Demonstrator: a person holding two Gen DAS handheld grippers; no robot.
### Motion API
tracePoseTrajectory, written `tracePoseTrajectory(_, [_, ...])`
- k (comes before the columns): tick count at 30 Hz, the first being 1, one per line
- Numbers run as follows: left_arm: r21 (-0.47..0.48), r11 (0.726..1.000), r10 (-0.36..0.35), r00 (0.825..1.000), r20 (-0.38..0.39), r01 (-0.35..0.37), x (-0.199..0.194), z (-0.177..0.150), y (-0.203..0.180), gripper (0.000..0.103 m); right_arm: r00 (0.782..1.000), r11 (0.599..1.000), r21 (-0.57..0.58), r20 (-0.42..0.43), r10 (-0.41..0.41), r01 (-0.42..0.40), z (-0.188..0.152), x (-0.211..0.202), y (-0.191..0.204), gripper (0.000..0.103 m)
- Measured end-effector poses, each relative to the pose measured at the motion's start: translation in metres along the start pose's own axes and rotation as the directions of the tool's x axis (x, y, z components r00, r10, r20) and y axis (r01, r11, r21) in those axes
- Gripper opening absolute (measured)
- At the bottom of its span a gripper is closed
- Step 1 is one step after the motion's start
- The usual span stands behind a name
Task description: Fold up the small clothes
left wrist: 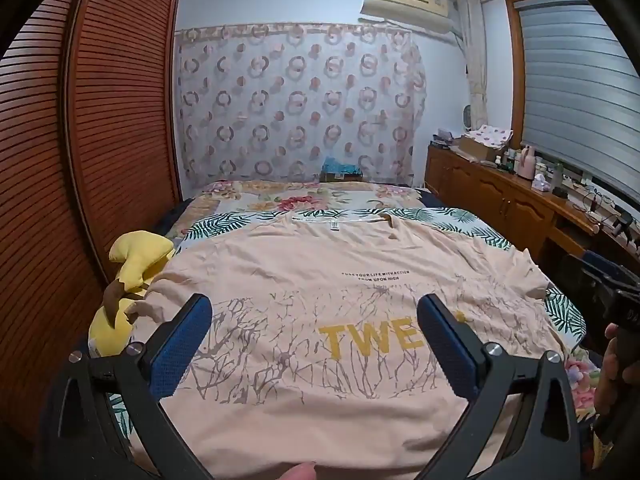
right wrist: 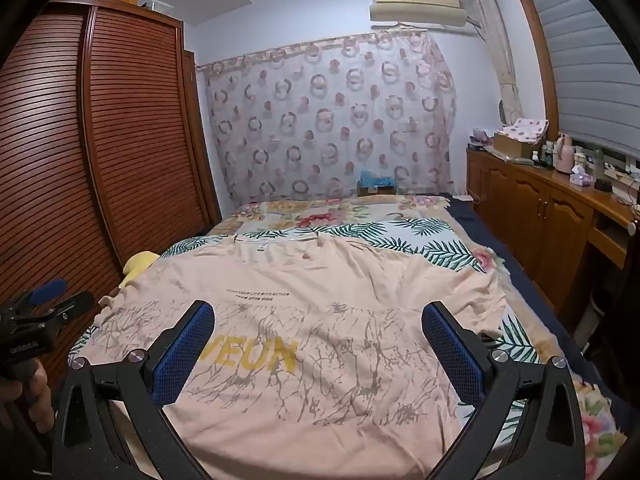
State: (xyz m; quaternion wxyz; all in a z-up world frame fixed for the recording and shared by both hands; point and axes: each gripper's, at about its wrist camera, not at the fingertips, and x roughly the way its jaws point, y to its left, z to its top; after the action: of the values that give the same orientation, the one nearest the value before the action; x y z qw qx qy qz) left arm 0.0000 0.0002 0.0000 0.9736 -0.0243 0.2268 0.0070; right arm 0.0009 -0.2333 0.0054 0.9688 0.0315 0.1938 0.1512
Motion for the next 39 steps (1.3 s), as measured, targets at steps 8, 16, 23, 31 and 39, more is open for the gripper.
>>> tracePoseTrajectory(8, [0.005,1.000,0.007,1.000,-0.001,-0.007,-0.0005,0.0002,0.0004,0.103,1.000,1.000,-0.008,-0.007,-0.004,0.003,-0.0009,0.0018,0.0023,0.103])
tracePoseTrajectory(16, [0.003,1.000,0.026,1.000,0.001,-0.026,-0.0017,0.0017,0.0043,0.103,1.000,1.000,-0.002,0.001,0.002,-0.002,0.0005,-0.0013,-0.0001,0.103])
tracePoseTrajectory(23, [0.001,1.000,0.028,1.000,0.000,-0.028,-0.0006,0.0011,0.0000,0.103,1.000,1.000,-0.002,0.000,0.003,-0.003,0.0000,-0.0009,0.0012,0.103])
tracePoseTrajectory(31, [-0.002,1.000,0.027,1.000,0.002,-0.027,0.0025,-0.0016,0.0016,0.103,1.000,1.000,-0.002,-0.001,0.002,-0.002,0.0004,-0.0020,0.0023,0.103])
tracePoseTrajectory(39, [0.000,1.000,0.016,1.000,0.007,-0.016,0.0029,-0.0022,-0.0020,0.103,1.000,1.000,0.001,-0.003,0.001,-0.001,-0.0007,-0.0028,0.0032,0.103])
